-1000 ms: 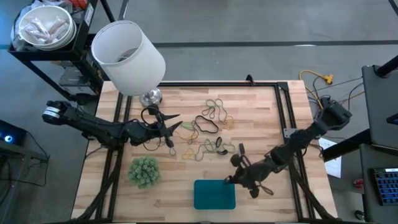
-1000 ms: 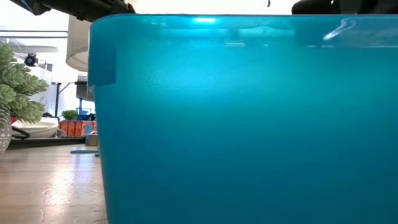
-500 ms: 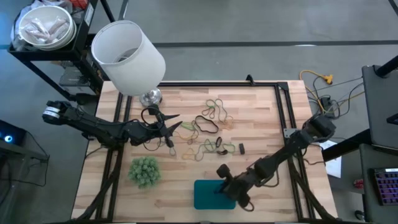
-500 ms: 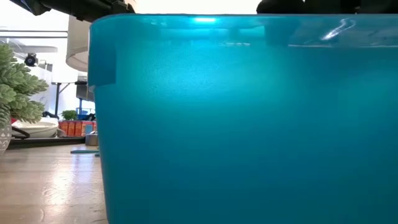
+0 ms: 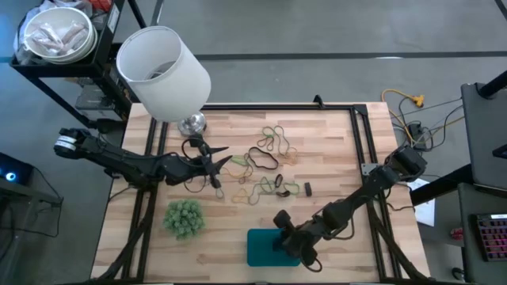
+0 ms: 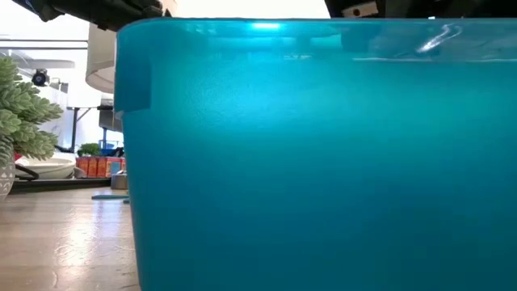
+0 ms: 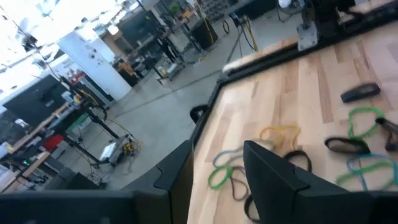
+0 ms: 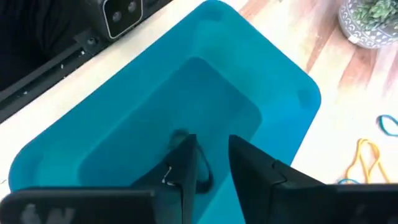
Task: Pick and place rubber bands into bin
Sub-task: Put the black rubber band into the blue bin, then put the green rubber band into the blue bin
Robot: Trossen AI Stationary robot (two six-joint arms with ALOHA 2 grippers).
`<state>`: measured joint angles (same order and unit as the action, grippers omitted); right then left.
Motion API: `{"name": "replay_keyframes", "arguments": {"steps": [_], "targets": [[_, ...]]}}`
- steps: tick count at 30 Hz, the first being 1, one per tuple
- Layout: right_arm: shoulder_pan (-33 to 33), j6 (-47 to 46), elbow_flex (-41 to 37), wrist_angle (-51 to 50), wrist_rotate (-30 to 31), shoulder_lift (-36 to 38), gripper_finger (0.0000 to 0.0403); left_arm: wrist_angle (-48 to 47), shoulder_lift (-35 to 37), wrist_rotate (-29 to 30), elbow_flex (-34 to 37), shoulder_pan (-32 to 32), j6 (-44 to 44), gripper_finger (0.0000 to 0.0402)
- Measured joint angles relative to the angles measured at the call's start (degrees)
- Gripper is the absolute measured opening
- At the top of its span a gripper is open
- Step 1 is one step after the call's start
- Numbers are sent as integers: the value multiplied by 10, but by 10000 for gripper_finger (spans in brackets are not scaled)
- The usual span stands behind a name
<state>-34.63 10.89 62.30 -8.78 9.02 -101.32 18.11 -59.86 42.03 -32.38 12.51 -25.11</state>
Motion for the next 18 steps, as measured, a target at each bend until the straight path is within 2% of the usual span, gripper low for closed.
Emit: {"name": "replay_keyframes", "arguments": {"steps": [4,6,11,13,18], "targets": [[-1,13,-2,-20,13,12,99,-103,0,-94,-5,0,12,125],[-7,9,-2,-40,68,28,100,-164,-1,-122,-16,1,33,125],[-23,-27,-5,-115,238,73,93,-241,-7,-105,-34,-4,83,125],[-26,-47,-7,-134,259,98,90,-234,-18,-102,-44,-12,84,125],[-27,-78,-16,-151,262,151,83,-241,-76,-118,-67,-52,83,125]]}}
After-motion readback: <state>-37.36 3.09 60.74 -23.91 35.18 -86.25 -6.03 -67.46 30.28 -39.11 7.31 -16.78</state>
